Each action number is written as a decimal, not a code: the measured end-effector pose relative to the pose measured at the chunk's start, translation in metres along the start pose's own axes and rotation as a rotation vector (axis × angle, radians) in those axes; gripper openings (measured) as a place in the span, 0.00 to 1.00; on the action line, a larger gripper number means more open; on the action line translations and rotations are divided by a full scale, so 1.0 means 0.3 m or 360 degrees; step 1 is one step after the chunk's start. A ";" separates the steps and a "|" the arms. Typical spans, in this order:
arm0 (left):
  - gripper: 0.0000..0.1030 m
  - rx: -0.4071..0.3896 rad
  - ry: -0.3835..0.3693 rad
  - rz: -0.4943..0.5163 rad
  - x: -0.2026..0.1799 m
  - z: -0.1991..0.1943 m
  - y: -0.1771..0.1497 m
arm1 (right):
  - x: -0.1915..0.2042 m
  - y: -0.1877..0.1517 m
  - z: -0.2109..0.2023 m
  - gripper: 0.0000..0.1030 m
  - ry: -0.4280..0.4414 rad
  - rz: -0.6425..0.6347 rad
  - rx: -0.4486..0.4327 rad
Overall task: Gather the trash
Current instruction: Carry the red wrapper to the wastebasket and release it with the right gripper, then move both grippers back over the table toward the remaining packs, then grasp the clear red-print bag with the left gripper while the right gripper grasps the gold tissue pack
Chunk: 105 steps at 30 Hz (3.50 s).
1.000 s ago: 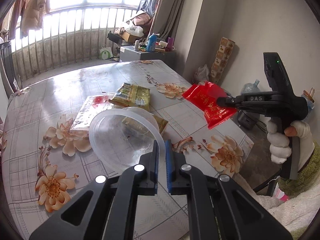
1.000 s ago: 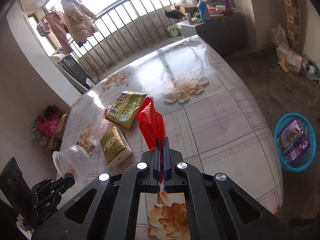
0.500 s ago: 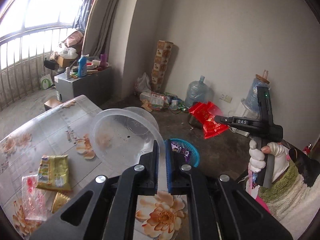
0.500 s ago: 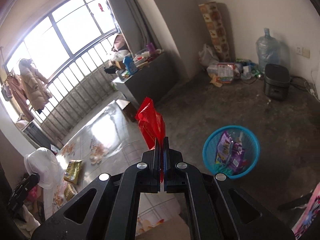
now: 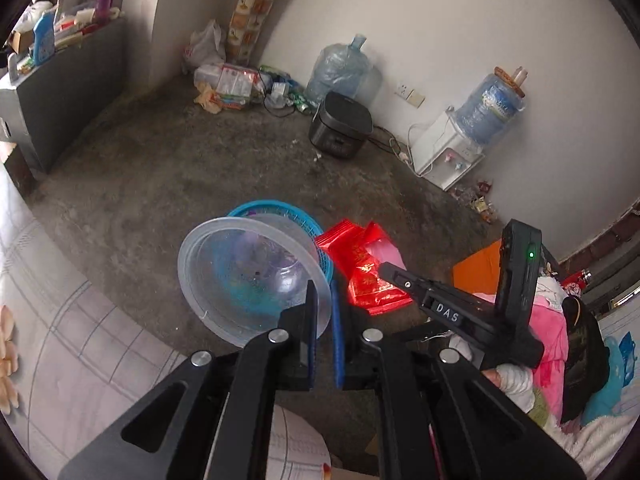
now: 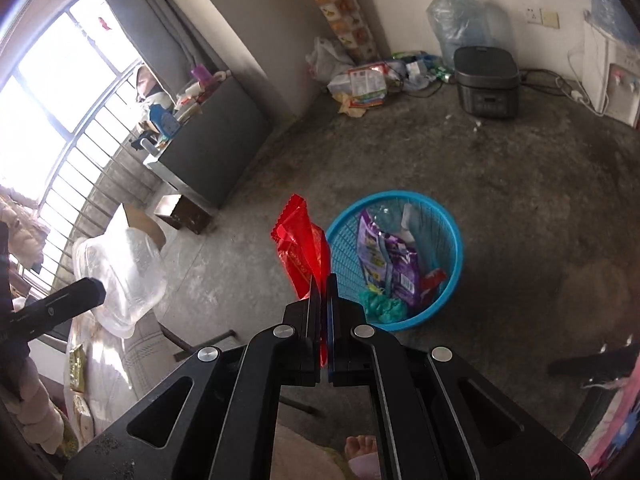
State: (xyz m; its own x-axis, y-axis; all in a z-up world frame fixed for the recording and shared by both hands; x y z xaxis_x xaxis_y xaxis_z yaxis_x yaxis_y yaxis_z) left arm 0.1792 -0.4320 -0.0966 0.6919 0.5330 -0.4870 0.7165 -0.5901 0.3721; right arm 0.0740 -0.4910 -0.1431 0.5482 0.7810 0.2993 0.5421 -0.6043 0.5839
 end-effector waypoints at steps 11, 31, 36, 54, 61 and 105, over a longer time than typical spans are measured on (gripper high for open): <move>0.06 0.0429 0.0238 -0.0116 0.130 0.585 0.120 | -0.175 -0.070 0.443 0.07 0.0007 0.0001 0.0373; 0.52 -0.0061 0.0257 0.0152 0.035 0.260 0.323 | -0.258 0.041 0.208 0.49 0.0042 0.0272 -0.0017; 0.58 -0.0371 0.0297 0.0183 0.079 -0.228 0.310 | -0.082 0.142 0.021 0.54 0.0101 0.0078 -0.0160; 0.69 -0.1127 0.1006 -0.0602 0.759 -1.365 -0.520 | 0.716 0.153 -0.211 0.60 0.0650 -0.0566 -0.0196; 0.69 -0.1066 0.0903 -0.0859 0.939 -1.270 -0.773 | 1.023 -0.095 -0.151 0.60 0.0826 -0.0864 0.0095; 0.00 -0.0552 0.1063 -0.0713 0.979 -0.884 -1.122 | 1.353 -0.598 -0.008 0.50 0.0694 -0.1524 0.0561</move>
State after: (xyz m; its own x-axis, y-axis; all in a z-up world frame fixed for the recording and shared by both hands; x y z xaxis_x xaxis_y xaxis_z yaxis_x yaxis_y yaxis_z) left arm 0.1649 0.0838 -0.1553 0.1683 0.9783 -0.1209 0.8449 -0.0801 0.5288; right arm 0.1979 -0.0653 -0.1245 -0.4274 0.8961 0.1194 0.8107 0.3214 0.4893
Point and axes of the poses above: each gripper's, at about its wrist camera, not at the fingertips, and z roughly the way its jaws point, x to its left, y to its top, the point moved 9 cm from there along z, roughly the way its jaws point, and after that the axes turned 11 degrees about -z, right-handed, at the moved point
